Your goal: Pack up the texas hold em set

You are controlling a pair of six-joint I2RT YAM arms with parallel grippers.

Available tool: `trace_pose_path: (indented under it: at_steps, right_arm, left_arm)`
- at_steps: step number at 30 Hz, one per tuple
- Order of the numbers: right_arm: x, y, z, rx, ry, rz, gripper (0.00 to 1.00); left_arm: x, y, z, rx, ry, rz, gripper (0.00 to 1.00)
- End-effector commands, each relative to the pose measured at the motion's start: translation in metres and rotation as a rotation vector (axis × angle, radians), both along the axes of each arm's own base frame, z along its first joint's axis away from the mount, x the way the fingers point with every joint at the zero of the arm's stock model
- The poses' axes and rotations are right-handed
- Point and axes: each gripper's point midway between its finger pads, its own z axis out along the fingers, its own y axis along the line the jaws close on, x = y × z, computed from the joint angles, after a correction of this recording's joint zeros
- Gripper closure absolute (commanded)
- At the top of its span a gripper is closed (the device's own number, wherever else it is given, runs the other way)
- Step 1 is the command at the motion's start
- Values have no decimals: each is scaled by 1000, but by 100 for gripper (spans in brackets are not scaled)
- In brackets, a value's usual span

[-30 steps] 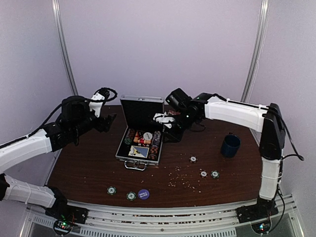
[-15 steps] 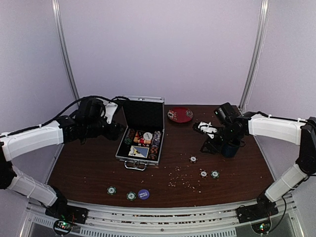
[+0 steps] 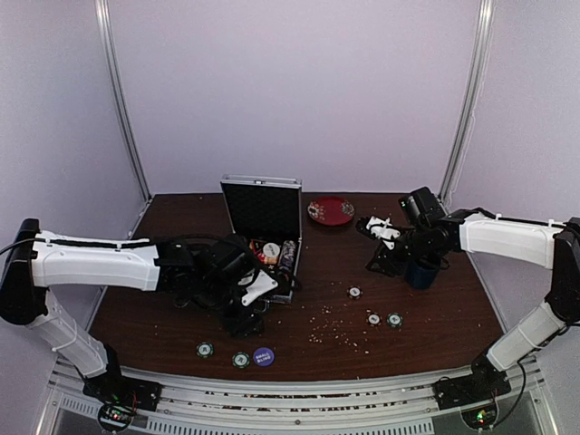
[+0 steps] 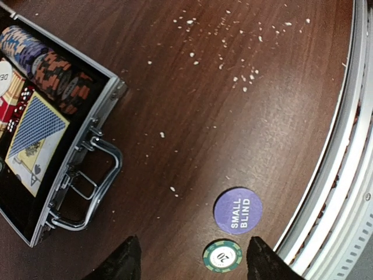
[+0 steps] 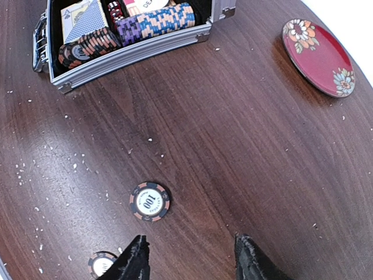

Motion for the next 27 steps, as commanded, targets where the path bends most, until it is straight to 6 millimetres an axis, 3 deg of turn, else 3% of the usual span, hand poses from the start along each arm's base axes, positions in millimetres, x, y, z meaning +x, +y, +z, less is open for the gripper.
trace_pose_path:
  at_steps: [1, 7, 15, 20, 27]
  right_arm:
    - [11, -2, 4, -9, -50, -19, 50]
    - [23, -6, 8, 12, -78, -101, 49]
    - [24, -9, 7, 1, -84, -110, 48]
    - [23, -9, 8, -3, -87, -93, 48]
    - [22, -8, 1, -14, -68, -84, 47]
  left_arm:
    - [-16, -12, 1, 46, 26, -87, 36]
    - [-26, -15, -10, 99, 33, -137, 31]
    - [-46, -21, -24, 148, 21, -243, 30]
    - [-63, -27, -34, 167, 36, -317, 23]
    - [-59, -27, -44, 211, 12, -312, 22]
